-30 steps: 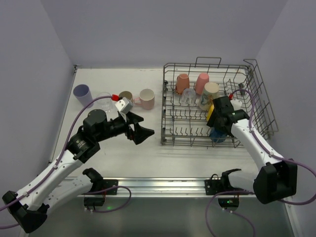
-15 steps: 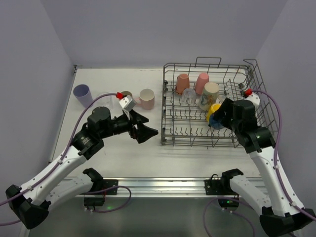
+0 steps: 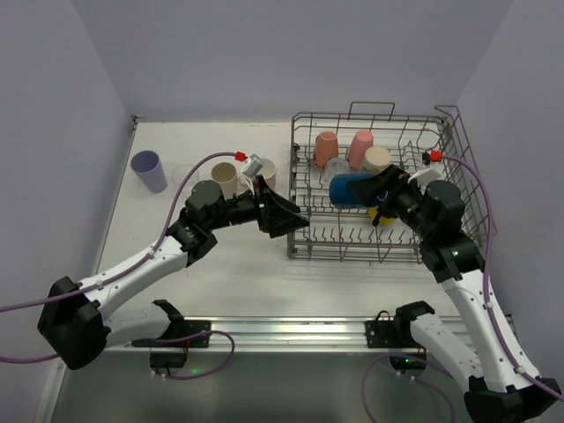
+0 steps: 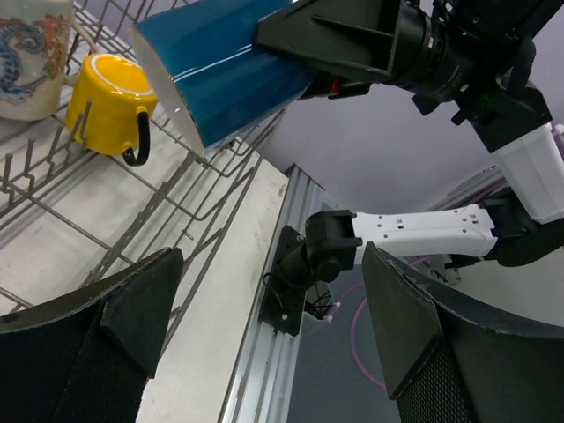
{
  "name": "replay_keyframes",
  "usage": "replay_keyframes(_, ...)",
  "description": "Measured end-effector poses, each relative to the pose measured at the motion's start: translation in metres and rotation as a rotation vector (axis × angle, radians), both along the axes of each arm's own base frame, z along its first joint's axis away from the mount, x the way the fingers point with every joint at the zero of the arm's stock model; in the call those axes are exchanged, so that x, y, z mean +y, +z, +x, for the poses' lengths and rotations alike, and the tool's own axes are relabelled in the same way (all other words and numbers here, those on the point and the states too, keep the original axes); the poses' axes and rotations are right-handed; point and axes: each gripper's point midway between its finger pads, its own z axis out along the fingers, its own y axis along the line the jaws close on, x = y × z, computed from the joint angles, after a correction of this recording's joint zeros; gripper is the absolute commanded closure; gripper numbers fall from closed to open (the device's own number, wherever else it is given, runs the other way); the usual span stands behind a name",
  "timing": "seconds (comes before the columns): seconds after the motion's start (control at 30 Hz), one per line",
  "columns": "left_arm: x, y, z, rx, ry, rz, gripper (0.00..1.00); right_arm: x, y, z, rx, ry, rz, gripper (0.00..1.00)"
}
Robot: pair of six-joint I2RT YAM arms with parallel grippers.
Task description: Unload the cups from the dish rack
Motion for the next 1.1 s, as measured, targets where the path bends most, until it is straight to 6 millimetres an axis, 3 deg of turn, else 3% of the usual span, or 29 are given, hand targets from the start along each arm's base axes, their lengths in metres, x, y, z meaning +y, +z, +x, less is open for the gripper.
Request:
replay_keyframes(0.2,-0.019,-0.005,0.008,0.046,-0.027,-0.042,0.21,0.035,-0.005,-0.003,0.003,0.163,0.149,0.69)
replay_keyframes(0.5,-0.041,-0.007,0.013,0.071,-0.053,-0.081,0.34,0.062,-0.011,-0.016,0.003,0.316,0.288,0.69)
replay_keyframes(0.57,-0.045,-0.003,0.012,0.07,-0.059,-0.095,0.44,0.067,-0.014,-0.018,0.01,0.343,0.311,0.69)
replay_keyframes(0.7,-0.047,-0.004,0.02,0.078,-0.025,-0.102,0.78,0.077,-0.012,-0.02,0.009,0.379,0.356,0.69)
replay_keyframes(0.73,-0.047,-0.004,0.02,0.084,-0.028,-0.106,0.93,0.079,-0.01,-0.02,0.0,0.386,0.366,0.66)
replay_keyframes(0.77,-0.046,0.0,0.019,0.086,-0.03,-0.118,0.99,0.081,-0.007,-0.02,-0.01,0.392,0.381,0.62)
replay_keyframes(0.8,-0.045,0.007,0.017,0.071,-0.037,-0.136,1.0,0.082,-0.004,-0.019,-0.012,0.392,0.399,0.55)
replay_keyframes(0.83,-0.043,0.013,0.015,0.057,-0.036,-0.148,1.0,0.084,-0.001,-0.019,-0.019,0.4,0.413,0.38)
replay_keyframes(0.9,-0.038,0.021,0.013,0.032,-0.018,-0.15,1.0,0.089,0.006,-0.02,-0.035,0.419,0.435,0.21)
replay_keyframes(0.93,-0.035,0.023,0.011,0.018,-0.004,-0.14,1.0,0.092,0.008,-0.022,-0.041,0.429,0.44,0.06)
replay_keyframes(0.97,-0.031,0.024,0.009,0.009,0.014,-0.124,1.0,0.094,0.009,-0.024,-0.044,0.442,0.444,0.02)
replay_keyframes(1.1,-0.01,0.023,0.015,-0.044,0.158,0.018,1.0,0.101,-0.003,-0.031,-0.028,0.472,0.391,0.01)
